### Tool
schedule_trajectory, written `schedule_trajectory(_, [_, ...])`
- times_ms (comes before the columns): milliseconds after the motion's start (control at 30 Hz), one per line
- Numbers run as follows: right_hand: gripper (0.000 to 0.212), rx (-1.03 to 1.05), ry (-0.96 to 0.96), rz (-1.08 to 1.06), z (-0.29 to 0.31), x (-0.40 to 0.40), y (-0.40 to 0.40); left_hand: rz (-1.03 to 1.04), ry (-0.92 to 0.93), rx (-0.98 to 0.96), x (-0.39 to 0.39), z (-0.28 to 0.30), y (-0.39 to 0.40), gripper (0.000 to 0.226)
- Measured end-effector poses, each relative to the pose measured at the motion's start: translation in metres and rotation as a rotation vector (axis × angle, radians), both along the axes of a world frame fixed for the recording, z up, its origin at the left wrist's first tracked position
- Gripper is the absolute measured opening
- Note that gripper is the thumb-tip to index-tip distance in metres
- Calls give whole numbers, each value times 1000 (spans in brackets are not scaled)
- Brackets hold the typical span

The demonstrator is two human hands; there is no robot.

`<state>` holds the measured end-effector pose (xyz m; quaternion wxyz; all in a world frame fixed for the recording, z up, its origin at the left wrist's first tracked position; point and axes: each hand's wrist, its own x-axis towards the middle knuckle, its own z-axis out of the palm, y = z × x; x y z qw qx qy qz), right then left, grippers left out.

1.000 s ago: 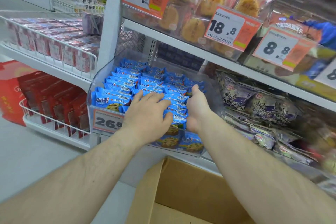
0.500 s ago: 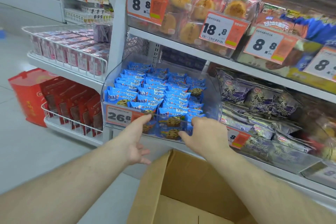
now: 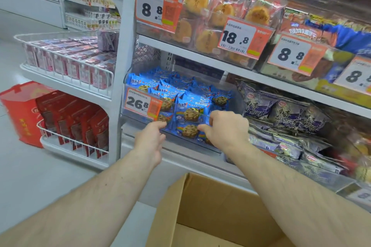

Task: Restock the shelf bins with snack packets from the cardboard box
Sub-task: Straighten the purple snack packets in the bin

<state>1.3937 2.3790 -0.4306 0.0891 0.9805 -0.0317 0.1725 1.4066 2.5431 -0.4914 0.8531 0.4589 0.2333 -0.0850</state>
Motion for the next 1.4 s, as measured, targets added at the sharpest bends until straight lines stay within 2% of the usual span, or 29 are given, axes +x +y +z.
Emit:
schedule_trajectory(100, [45,11,11,0,-7,12,-3,-16,3,-58,10,-1,-3,44])
schedule_trajectory(233, [42,19,12,29,-26,13,-6,-64,0,-65,16,-3,-8,37])
schedule_trajectory(333, [42,44,1,39,-38,10,-7,-90,11,-28,18,-9,-8,47])
schedule_trajectory(467, [41,83,-44,31,-43,8,-6,-129,17,64,16,-12,-12,26])
schedule_trajectory(600, [41,76,-77,42,-49,5,-4,-131,24,56,13,-9,-16,37])
schedule_trajectory(733, [39,37,-118,68,-53,2,-5,-146,13,25,12,-6,-21,66])
schedule_trajectory(800, [36,39,-153,69,-56,1,-4,-154,10,27,10,-2,-25,68])
schedule_trajectory(867, [33,30,-188,97,-56,-2,-1,-162,36,62,4,0,-29,62])
schedule_trajectory(933, [31,60,-116,157,-54,-12,-2,-209,67,108,-3,3,-35,43])
schedule_trajectory(1000, [47,192,-3,251,-50,-24,-14,-302,69,154,-12,11,-41,29])
schedule_trajectory(1033, [52,274,-10,300,-47,-36,-23,-352,40,193,-16,15,-43,21])
schedule_trajectory(1067, [51,317,-112,353,-44,-49,-35,-392,-26,280,-20,19,-46,13])
schedule_trajectory(1133, [39,327,-386,357,-41,-73,-67,-426,-276,583,-27,27,-55,15])
schedule_trajectory(1200, [32,270,-511,239,-42,-92,-107,-399,-582,908,-40,31,-70,20])
schedule_trajectory(1333, [32,211,-386,-74,-50,-101,-170,-386,-1095,1348,-57,23,-98,4])
schedule_trajectory(1400, [32,171,-306,-109,-57,-98,-179,-404,-1281,1500,-56,17,-111,18])
